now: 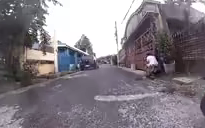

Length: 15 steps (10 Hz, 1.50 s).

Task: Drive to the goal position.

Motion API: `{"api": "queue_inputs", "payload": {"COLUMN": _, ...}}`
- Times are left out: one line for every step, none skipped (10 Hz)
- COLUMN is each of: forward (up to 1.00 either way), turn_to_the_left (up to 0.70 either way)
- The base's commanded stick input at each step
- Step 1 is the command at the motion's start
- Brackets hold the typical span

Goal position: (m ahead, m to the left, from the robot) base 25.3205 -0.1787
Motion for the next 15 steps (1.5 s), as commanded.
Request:
{"api": "queue_inputs", "payload": {"forward": 0.7, "turn_to_the_left": 0.0}}
{"api": "queue_inputs", "payload": {"forward": 0.7, "turn_to_the_left": 0.0}}
{"api": "queue_inputs", "payload": {"forward": 0.7, "turn_to_the_left": 0.0}}
{"api": "queue_inputs", "payload": {"forward": 0.7, "turn_to_the_left": 0.0}}
{"api": "queue_inputs", "payload": {"forward": 0.7, "turn_to_the_left": 0.0}}
{"api": "queue_inputs", "payload": {"forward": 0.7, "turn_to_the_left": 0.0}}
{"api": "queue_inputs", "payload": {"forward": 0.7, "turn_to_the_left": 0.0}}
{"api": "queue_inputs", "payload": {"forward": 0.7, "turn_to_the_left": 0.0}}
{"api": "queue_inputs", "payload": {"forward": 0.7, "turn_to_the_left": 0.0}}
{"api": "queue_inputs", "payload": {"forward": 0.7, "turn_to_the_left": 0.0}}
{"api": "queue_inputs", "payload": {"forward": 0.7, "turn_to_the_left": 0.0}}
{"api": "queue_inputs", "payload": {"forward": 0.7, "turn_to_the_left": 0.0}}
{"api": "queue_inputs", "payload": {"forward": 0.7, "turn_to_the_left": 0.0}}
{"api": "queue_inputs", "payload": {"forward": 0.7, "turn_to_the_left": -0.14}}
{"api": "queue_inputs", "payload": {"forward": 0.7, "turn_to_the_left": -0.31}}
